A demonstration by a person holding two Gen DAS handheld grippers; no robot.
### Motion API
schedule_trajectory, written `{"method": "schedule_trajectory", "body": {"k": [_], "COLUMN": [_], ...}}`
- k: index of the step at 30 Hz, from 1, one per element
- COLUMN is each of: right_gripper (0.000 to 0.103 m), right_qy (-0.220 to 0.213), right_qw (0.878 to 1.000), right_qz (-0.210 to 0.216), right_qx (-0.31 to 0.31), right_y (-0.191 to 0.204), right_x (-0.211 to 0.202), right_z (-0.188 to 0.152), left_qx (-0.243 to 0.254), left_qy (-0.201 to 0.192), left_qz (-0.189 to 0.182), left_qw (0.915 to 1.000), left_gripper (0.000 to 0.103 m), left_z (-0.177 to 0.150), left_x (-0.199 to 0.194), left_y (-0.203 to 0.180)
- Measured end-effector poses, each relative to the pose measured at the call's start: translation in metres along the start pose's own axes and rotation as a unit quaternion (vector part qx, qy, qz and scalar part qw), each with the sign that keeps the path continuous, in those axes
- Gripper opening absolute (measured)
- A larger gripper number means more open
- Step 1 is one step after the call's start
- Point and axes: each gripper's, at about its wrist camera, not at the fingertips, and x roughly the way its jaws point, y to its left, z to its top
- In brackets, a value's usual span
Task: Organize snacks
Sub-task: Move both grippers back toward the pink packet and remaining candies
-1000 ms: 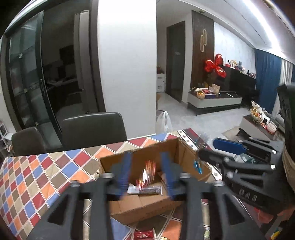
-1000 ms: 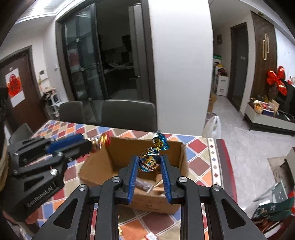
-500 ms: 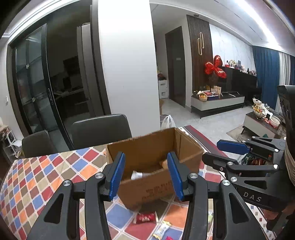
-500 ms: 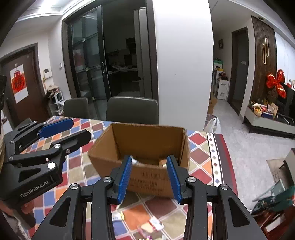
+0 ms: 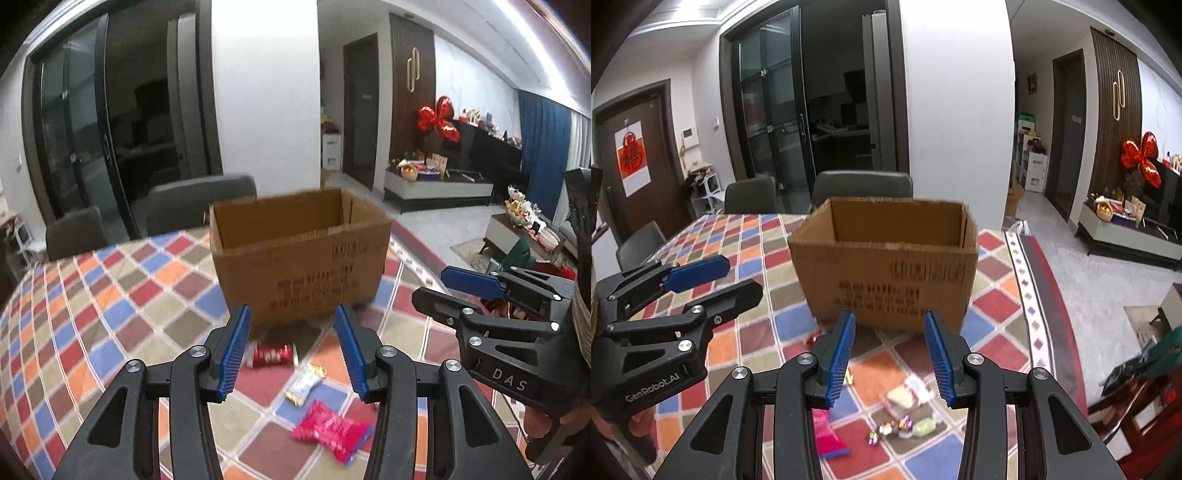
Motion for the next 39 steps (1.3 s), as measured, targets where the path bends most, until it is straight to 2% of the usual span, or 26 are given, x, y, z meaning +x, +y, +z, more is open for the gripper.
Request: {"method": "schedule_trajectory", "body": {"k": [7, 15, 17, 27, 33, 39], "right_gripper": [0.041, 0.041, 0.041, 0.041, 0.041, 0.041], "right_qy": [0.037, 0.072, 0.081, 0.113, 0.122, 0.126], "right_qw": [0.999, 0.996, 0.995, 0.989, 0.988, 0.987], "right_qz": [-0.003, -0.01, -0.008, -0.009, -0.007, 0.004], "right_qx": [0.026, 0.056, 0.065, 0.09, 0.099, 0.098], "right_y": [-0.003, -0.012, -0.014, -0.019, -0.021, -0.016], "right_x": [0.01, 0.023, 0.026, 0.038, 0.042, 0.046], "right_z": [-0.041, -0.08, -0.088, -0.115, -0.122, -0.124], "left_qx": [-0.041, -0.077, -0.083, -0.116, -0.116, -0.119], "left_qy": [0.066, 0.143, 0.155, 0.191, 0.2, 0.201], "left_qz": [-0.016, -0.029, -0.03, -0.002, 0.016, 0.012], "left_qw": [0.9969, 0.9862, 0.9839, 0.9747, 0.9727, 0.9722], "left_gripper": [0.047, 0.048, 0.051, 0.057, 0.06, 0.06], "left_z": [-0.042, -0.083, -0.088, -0.102, -0.106, -0.108], "left_x": [0.019, 0.047, 0.053, 0.08, 0.093, 0.098], "left_y": [-0.001, -0.008, -0.01, -0.014, -0.017, -0.016]}}
